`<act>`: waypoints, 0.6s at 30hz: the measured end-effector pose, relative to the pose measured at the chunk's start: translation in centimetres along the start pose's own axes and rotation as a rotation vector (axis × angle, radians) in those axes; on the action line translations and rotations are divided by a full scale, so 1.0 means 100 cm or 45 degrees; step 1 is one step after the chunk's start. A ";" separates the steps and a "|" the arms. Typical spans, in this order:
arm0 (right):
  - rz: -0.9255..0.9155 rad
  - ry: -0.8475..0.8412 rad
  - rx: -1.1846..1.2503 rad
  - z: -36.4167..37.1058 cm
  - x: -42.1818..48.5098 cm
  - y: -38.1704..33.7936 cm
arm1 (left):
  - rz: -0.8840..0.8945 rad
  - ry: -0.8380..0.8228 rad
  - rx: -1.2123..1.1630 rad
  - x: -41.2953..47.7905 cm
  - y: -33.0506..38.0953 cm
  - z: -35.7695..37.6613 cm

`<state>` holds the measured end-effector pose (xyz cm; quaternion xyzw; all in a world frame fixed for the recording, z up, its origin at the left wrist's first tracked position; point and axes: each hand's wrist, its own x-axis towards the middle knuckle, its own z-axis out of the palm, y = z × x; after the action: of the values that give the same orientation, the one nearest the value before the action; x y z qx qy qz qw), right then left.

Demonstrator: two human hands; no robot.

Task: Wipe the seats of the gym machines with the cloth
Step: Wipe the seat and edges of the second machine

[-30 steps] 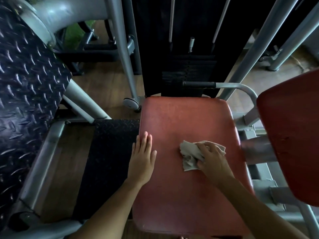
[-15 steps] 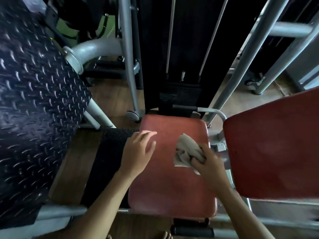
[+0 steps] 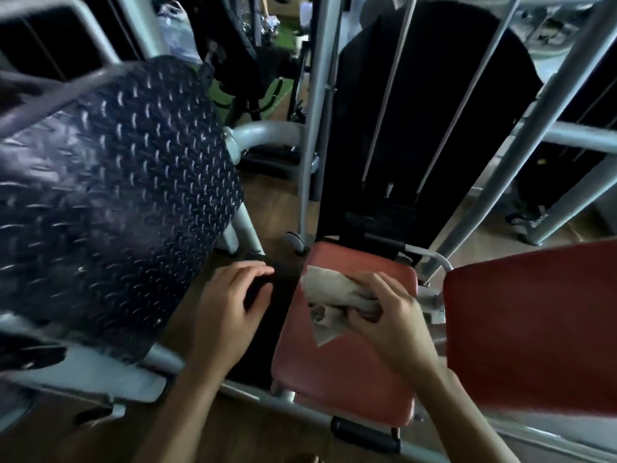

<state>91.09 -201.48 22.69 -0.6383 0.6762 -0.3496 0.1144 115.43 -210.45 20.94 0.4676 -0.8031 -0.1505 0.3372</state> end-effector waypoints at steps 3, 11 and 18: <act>-0.181 -0.065 -0.012 0.009 -0.008 -0.031 | -0.077 0.082 0.023 -0.030 -0.006 -0.042; -0.489 -0.214 0.194 0.053 -0.049 -0.114 | -0.279 0.254 0.185 -0.154 -0.021 -0.144; -0.669 -0.335 0.309 0.089 -0.123 -0.202 | -0.470 0.352 0.310 -0.297 -0.020 -0.214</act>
<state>114.22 -191.59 25.11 -0.8125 0.4210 -0.3598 0.1820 141.28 -184.59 23.50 0.6594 -0.6628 -0.0463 0.3519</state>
